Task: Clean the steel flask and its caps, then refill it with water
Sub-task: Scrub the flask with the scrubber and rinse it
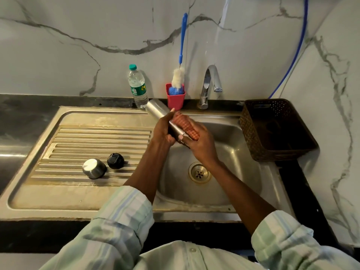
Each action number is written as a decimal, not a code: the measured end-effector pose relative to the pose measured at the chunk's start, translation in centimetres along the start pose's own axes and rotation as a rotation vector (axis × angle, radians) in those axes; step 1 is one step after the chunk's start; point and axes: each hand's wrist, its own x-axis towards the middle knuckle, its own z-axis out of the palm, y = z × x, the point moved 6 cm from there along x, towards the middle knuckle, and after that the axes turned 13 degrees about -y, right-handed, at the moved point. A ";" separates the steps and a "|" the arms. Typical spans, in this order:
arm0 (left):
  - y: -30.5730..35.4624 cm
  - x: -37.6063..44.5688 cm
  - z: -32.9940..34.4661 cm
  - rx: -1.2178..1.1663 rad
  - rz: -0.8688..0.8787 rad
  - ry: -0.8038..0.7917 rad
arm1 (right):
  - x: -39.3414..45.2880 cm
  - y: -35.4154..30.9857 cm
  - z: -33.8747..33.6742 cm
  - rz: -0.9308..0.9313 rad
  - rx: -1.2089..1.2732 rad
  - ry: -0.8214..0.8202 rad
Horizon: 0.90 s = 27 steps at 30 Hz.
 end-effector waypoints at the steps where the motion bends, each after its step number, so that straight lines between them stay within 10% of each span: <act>1: -0.1 0.0 -0.1 -0.040 0.073 -0.035 | -0.1 0.7 0.0 0.099 0.231 0.033; 6: -0.7 -0.5 0.3 -0.103 0.249 -0.225 | -0.6 2.0 1.4 0.510 1.424 -0.132; 14: 0.3 0.0 0.4 0.009 -0.107 -0.007 | 0.0 -0.7 -0.6 -0.105 -0.215 -0.031; 16: 0.2 0.0 0.6 0.031 -0.035 -0.010 | -0.4 -0.1 -0.1 -0.038 -0.033 0.009; 21: -0.1 0.1 0.3 -0.046 0.223 -0.177 | -0.8 2.5 2.0 0.561 1.397 -0.156; 24: -0.3 0.5 0.1 -0.090 0.205 -0.223 | -0.3 1.8 1.3 0.442 1.285 -0.053; 27: 0.6 0.8 -0.1 -0.023 0.116 -0.147 | 0.3 0.2 -1.2 0.151 0.491 0.051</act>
